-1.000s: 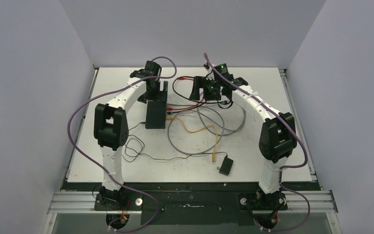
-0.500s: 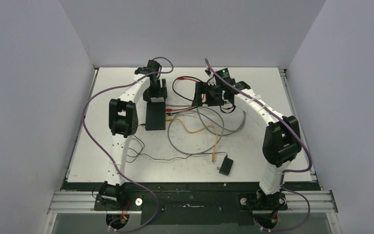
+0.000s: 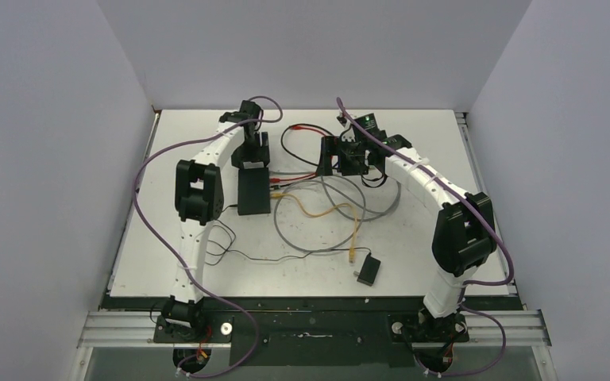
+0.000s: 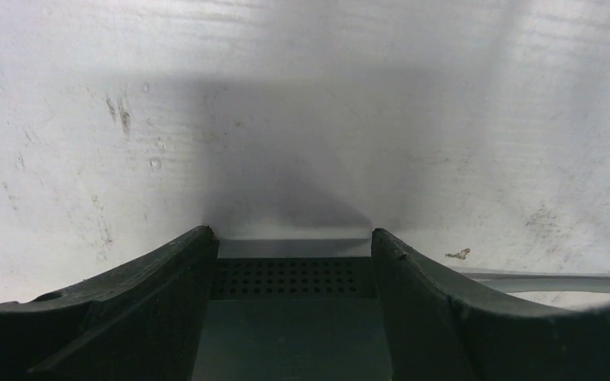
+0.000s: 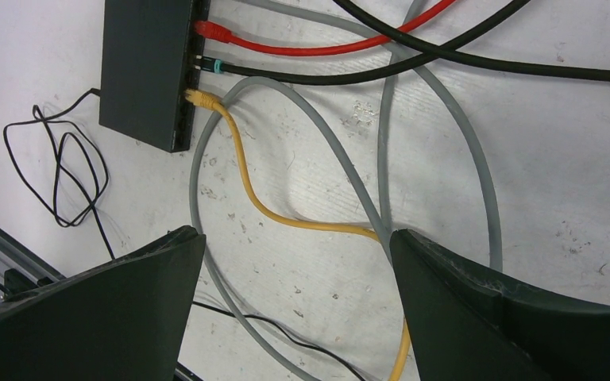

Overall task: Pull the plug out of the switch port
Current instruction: Move the switch port to the center of the board.

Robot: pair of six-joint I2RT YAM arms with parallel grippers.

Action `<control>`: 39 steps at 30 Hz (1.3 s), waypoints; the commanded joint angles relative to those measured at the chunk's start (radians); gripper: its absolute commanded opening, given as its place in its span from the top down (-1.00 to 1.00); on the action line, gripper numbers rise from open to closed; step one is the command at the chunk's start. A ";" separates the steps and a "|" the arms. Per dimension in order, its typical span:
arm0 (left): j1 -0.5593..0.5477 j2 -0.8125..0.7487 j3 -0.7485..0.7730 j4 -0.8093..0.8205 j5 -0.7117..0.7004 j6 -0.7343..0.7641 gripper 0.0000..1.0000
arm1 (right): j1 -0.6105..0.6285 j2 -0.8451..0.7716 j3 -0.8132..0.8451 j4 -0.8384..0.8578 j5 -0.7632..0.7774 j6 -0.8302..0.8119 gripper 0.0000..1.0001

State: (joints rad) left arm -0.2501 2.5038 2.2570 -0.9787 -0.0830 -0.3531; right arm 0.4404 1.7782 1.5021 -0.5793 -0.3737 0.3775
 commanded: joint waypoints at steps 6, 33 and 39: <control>-0.032 -0.134 -0.250 0.021 0.033 -0.052 -0.34 | 0.004 -0.033 0.018 0.006 0.006 -0.006 -0.79; -0.182 -0.381 -0.606 0.151 0.083 -0.116 -0.32 | 0.005 -0.130 0.022 0.036 0.193 -0.016 -0.79; -0.229 -0.425 -0.652 0.175 0.074 -0.127 -0.32 | 0.011 -0.323 -0.146 0.255 0.442 -0.040 -0.79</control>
State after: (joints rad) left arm -0.4377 2.1338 1.6276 -0.8001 -0.0479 -0.4625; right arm 0.4412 1.6272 1.4364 -0.5148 -0.1402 0.3698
